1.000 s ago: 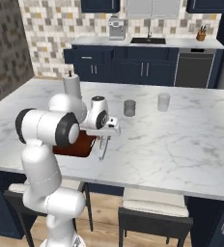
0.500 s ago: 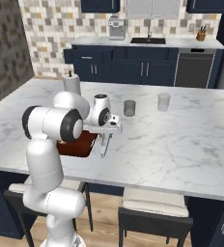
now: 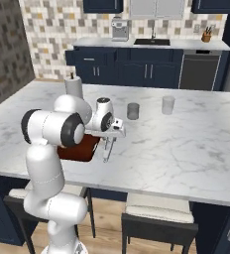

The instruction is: Take the tongs from the drawer on the left and place them on the dining counter next to the tray containing the hot dog.

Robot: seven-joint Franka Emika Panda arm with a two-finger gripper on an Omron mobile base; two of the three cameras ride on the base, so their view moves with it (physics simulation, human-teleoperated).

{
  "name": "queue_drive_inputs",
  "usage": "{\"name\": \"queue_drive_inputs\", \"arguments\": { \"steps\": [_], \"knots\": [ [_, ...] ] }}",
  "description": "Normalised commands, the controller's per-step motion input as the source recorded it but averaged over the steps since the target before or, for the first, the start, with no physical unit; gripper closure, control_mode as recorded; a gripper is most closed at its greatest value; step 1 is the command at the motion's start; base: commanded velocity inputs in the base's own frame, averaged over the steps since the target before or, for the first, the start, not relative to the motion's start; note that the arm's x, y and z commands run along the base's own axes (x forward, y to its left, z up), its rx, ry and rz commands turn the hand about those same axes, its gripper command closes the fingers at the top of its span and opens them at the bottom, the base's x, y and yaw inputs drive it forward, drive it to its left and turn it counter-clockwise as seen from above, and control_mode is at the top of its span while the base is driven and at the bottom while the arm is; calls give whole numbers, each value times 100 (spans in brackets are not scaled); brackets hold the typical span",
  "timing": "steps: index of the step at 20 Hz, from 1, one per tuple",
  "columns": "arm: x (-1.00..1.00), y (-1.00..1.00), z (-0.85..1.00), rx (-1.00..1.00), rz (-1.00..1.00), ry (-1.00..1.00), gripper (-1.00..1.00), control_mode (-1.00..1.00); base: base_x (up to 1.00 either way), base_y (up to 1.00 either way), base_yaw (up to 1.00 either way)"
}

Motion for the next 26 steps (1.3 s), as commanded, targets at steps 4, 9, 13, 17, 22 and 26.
{"name": "queue_drive_inputs", "arguments": {
  "steps": [4, 9, 13, 17, 22, 26],
  "knots": [
    [0, -5, 18, 0, -10, -5, -100, -100, 0, 0, 0],
    [-8, 0, 42, 0, -8, -9, -100, -100, 0, 0, 0],
    [-30, 0, 80, 0, -8, -21, -100, -100, 0, 0, 0],
    [-41, 12, 75, 0, -3, -29, -100, -100, 0, 0, 0],
    [-41, 28, 62, 0, 0, -25, -100, -100, 0, 0, 0],
    [-34, 30, 81, -1, 0, -14, -100, -100, 0, 0, 0]
  ]
}}
